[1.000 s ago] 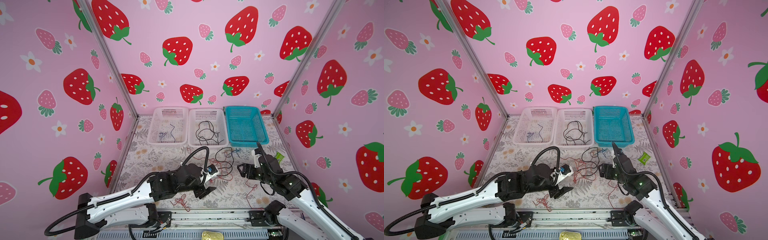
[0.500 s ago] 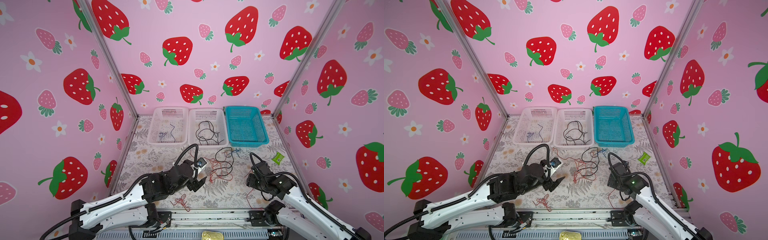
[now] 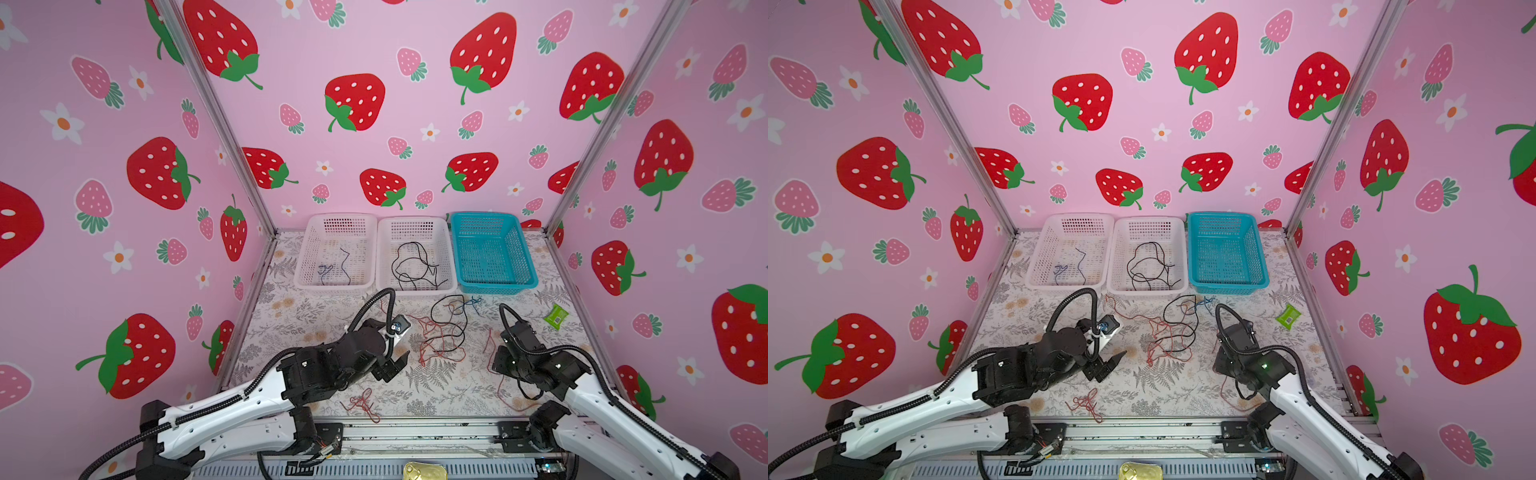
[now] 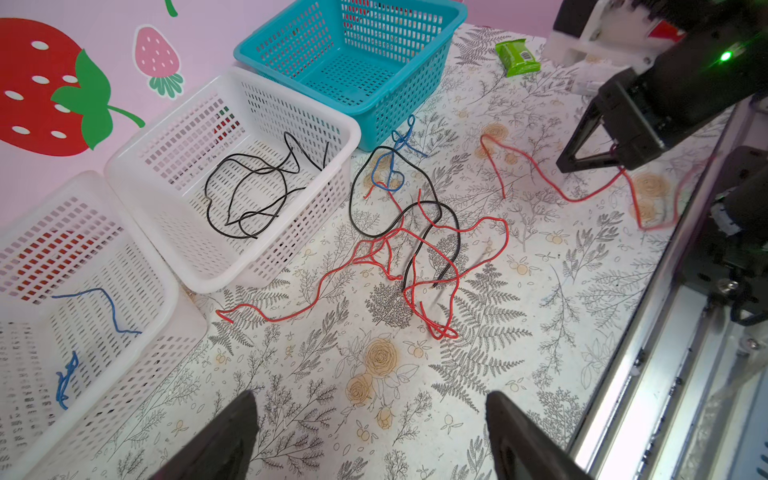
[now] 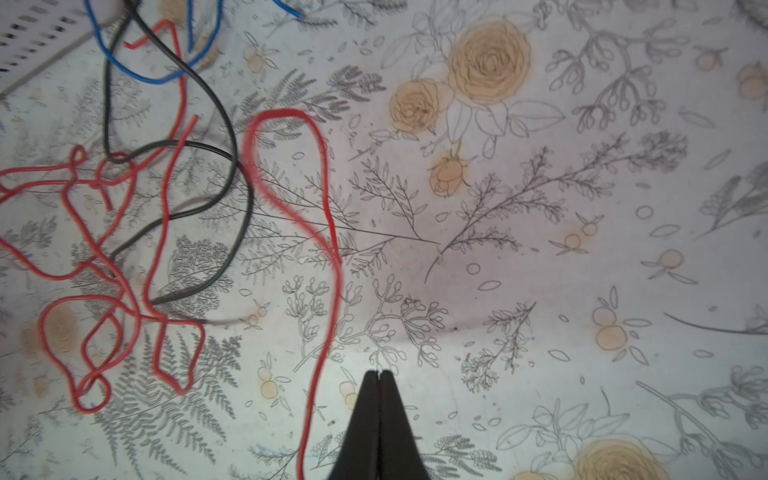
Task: Untangle and sort cables by color
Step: Pick up the cable from the bottom-right of the table, then place the cable in the container.
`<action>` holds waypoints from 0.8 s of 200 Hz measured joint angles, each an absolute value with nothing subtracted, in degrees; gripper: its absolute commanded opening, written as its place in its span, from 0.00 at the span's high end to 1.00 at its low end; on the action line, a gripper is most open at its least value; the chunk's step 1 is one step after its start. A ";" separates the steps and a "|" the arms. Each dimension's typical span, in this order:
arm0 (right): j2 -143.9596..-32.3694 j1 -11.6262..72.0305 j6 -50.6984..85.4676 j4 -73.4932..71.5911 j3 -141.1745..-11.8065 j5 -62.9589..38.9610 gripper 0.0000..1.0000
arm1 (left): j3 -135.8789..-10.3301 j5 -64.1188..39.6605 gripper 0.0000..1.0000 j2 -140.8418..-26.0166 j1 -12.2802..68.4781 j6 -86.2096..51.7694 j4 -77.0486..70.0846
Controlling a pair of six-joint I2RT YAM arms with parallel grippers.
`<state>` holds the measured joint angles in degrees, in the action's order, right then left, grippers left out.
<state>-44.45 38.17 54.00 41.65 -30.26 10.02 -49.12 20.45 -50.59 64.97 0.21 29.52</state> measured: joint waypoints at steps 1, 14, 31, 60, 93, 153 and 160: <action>-44.47 38.17 53.98 41.67 -30.41 10.07 1.00 | -49.12 20.58 0.13 -50.52 64.97 0.21 29.67; -45.06 38.17 53.25 42.22 -33.58 11.22 1.00 | -49.12 21.54 0.13 -49.98 64.97 0.25 30.63; -45.74 38.17 52.23 43.51 -38.68 13.30 1.00 | -48.99 23.14 0.11 -49.04 64.95 0.30 31.38; -49.25 38.17 49.34 45.34 -50.76 17.10 1.00 | -47.57 25.93 0.09 -47.13 64.73 0.45 31.33; -57.30 37.85 45.04 44.84 -64.42 20.40 1.00 | -46.63 28.08 0.08 -46.17 62.94 0.19 31.03; -81.03 30.46 33.45 37.69 -83.35 24.43 1.00 | -45.56 31.75 0.08 -45.41 61.60 0.08 30.20; -83.85 29.17 32.36 36.73 -85.14 24.93 1.00 | -45.56 32.45 0.08 -45.84 61.58 0.16 30.22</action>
<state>-83.85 29.17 32.36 36.73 -85.14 24.93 -45.56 32.45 -45.84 61.58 0.16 30.22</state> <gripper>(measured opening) 0.048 0.920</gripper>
